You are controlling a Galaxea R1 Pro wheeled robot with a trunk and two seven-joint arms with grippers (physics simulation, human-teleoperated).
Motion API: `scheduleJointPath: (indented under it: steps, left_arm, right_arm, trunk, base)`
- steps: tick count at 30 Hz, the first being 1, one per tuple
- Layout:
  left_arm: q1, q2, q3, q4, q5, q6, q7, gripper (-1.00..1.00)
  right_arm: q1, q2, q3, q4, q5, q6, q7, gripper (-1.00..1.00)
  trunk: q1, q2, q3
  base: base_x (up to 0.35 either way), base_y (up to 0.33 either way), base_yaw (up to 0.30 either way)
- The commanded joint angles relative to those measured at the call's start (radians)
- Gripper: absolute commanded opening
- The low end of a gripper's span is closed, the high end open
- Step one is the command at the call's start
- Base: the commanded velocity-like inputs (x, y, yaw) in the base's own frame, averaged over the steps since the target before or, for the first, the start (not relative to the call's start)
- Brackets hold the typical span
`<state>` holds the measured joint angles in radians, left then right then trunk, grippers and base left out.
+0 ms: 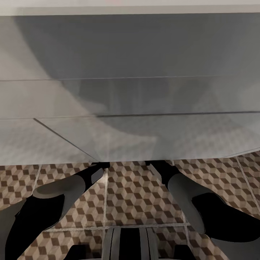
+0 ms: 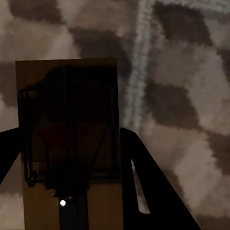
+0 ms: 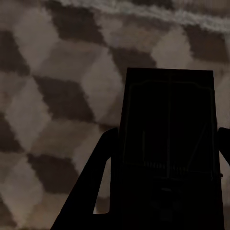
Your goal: Take the four mousetraps from the cabinet in the bathroom and place them on the bathroom floor. Make sure all four end up on the same floor surface, and ensure that at least two of them are either under or directly next to the same bathroom sink.
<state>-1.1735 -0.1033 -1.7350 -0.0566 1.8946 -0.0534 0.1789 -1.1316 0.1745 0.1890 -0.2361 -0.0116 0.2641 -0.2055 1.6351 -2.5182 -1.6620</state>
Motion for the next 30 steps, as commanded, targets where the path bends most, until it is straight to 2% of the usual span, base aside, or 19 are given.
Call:
scheduleJointPath:
  steps: [1,10,30]
  left_arm:
    - [0.000,0.000,0.000,0.000,-0.003,0.001,0.001,-1.00]
    - [0.000,-0.001,0.000,0.000,-0.003,0.000,0.000,-1.00]
    - [0.000,-0.001,0.000,-0.005,-0.003,0.000,0.001,-1.00]
  right_arm:
    - [0.000,0.000,0.000,0.000,-0.001,-0.001,0.001,-1.00]
    - [0.000,0.000,0.000,-0.002,-0.001,-0.002,0.002,-1.00]
    - [0.001,0.000,0.000,-0.003,-0.002,-0.010,0.004,-1.00]
  trunk:
    - [0.000,0.000,0.000]
    - [0.000,0.000,-0.006]
    - [0.000,0.000,-0.019]
  base:
    - [0.000,0.000,0.042]
    - [0.000,0.000,0.140]
    - [0.000,0.000,0.030]
